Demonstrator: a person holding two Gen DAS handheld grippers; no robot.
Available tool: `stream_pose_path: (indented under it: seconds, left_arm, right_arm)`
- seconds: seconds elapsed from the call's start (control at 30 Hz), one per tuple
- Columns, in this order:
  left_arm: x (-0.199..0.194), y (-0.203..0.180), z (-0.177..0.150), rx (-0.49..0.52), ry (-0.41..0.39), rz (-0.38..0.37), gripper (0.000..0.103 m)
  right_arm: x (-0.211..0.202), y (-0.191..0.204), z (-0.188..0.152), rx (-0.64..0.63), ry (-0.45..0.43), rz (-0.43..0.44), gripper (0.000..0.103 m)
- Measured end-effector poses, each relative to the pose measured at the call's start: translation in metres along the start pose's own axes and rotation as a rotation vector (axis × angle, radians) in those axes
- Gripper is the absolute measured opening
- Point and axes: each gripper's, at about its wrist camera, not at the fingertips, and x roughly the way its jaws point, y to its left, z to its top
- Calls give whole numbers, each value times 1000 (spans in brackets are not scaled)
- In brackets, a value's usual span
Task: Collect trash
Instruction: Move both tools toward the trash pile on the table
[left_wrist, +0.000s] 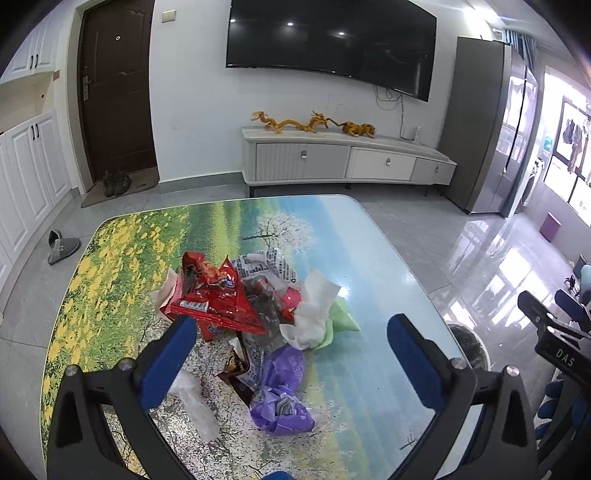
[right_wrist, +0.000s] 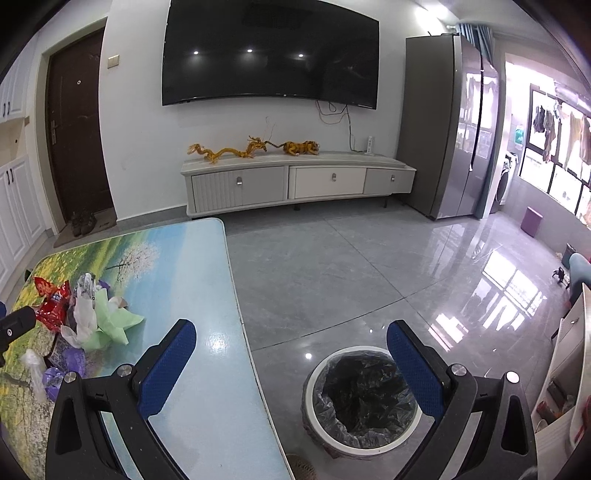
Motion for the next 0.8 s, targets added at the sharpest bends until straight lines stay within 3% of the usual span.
stream_pose_path:
  seconds: [0.37, 0.8]
  left_arm:
    - [-15, -18, 2, 62, -71, -53, 103]
    - [-16, -62, -8, 129, -36, -93, 103]
  right_arm:
    - [-17, -5, 5, 15, -57, -34, 103]
    - [-21, -31, 3, 40, -77, -1, 103]
